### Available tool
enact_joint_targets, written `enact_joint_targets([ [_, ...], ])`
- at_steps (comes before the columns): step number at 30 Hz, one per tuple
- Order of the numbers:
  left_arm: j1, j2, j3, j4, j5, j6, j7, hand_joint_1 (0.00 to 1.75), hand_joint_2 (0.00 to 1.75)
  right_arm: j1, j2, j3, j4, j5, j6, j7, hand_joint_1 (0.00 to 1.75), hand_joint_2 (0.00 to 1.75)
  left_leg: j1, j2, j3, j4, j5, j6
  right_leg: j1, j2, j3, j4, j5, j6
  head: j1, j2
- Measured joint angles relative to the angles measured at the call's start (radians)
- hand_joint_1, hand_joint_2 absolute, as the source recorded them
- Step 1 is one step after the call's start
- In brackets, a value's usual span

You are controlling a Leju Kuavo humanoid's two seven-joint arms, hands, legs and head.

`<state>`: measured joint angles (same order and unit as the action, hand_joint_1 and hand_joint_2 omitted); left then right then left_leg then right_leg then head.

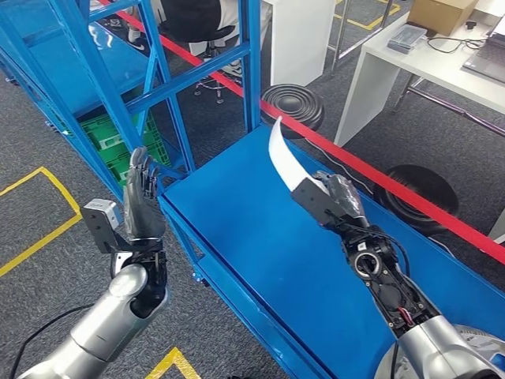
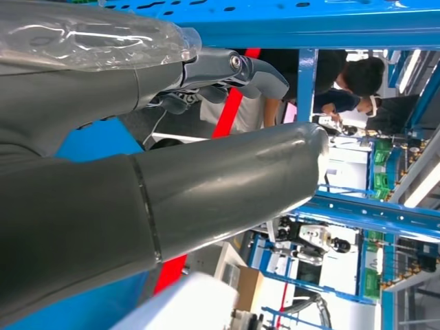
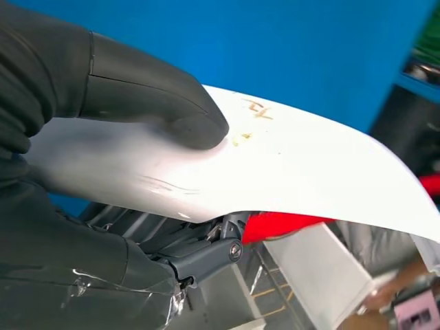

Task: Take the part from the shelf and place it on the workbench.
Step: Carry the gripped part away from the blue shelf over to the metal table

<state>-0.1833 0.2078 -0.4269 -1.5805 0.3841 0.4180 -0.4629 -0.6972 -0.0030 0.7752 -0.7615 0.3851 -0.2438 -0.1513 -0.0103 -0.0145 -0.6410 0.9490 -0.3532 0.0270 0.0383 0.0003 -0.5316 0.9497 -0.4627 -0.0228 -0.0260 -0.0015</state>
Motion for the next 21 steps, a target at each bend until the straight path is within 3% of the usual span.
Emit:
enact_joint_targets([
  [6, 0.0, 0.0, 0.0, 0.0, -0.001, 0.007, 0.001, 0.0, 0.0, 0.022, -0.009, -0.018, -0.047, -0.027, -0.011, 0.002, 1.75, 1.75, 0.0, 0.0, 0.0, 0.0, 0.0, 0.0, 0.0, 0.0, 0.0, 0.0, 0.0, 0.0, 0.0, 0.0],
  [13, 0.009, 0.003, 0.017, -0.001, -0.011, 0.017, 0.01, 0.0, 0.0, 0.113, -0.036, -0.082, -0.238, -0.143, -0.058, 0.006, 1.75, 1.75, 0.0, 0.0, 0.0, 0.0, 0.0, -0.001, 0.0, 0.0, 0.0, 0.0, -0.001, 0.0, 0.0, 0.0],
  [21, 0.017, 0.003, 0.019, -0.008, -0.017, 0.032, 0.013, 0.0, 0.0, 0.183, -0.056, -0.117, -0.378, -0.177, -0.086, 0.001, 1.75, 1.75, 0.0, 0.0, 0.0, 0.0, -0.001, -0.002, 0.0, 0.0, 0.0, 0.0, -0.001, -0.001, 0.0, 0.0],
])
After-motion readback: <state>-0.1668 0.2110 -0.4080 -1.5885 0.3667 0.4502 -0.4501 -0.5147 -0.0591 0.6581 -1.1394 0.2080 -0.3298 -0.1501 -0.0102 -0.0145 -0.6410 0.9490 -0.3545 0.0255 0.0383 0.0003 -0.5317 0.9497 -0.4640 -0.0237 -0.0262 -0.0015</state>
